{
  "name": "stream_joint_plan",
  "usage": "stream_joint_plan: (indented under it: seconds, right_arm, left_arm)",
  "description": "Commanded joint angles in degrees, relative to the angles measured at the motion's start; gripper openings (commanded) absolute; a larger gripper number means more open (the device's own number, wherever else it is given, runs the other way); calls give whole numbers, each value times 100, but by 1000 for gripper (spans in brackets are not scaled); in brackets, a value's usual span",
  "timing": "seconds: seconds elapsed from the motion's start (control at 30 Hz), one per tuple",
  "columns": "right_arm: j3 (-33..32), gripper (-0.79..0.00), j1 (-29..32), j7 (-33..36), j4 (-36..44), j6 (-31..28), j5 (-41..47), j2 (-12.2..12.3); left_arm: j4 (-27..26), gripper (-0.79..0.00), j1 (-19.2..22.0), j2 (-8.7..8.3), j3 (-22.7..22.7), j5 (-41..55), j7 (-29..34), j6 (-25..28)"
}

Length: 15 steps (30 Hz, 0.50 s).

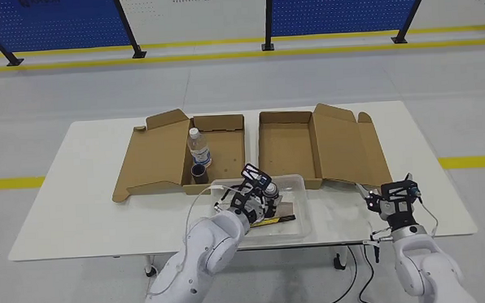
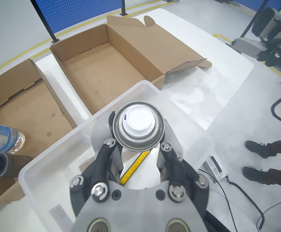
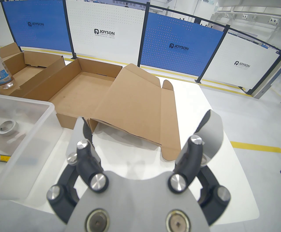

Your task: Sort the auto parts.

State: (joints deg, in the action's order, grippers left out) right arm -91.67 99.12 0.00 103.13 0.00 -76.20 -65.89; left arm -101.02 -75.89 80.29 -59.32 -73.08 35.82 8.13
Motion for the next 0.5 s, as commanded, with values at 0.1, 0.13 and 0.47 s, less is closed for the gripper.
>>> stream_joint_plan:
  seconds: [0.1,0.13,0.47]
  right_arm:
    - [0,0,0,0,0,0,0,0]
    - [0,0,0,0,0,0,0,0]
    - [0,0,0,0,0,0,0,0]
  left_arm:
    - [-476,-785,-368,-93,-208,-144,283,152]
    - [-532,-785,-417,-108,-241,-173,337,167]
    - [-774,-785,-677,-190,-533,-227,273,82]
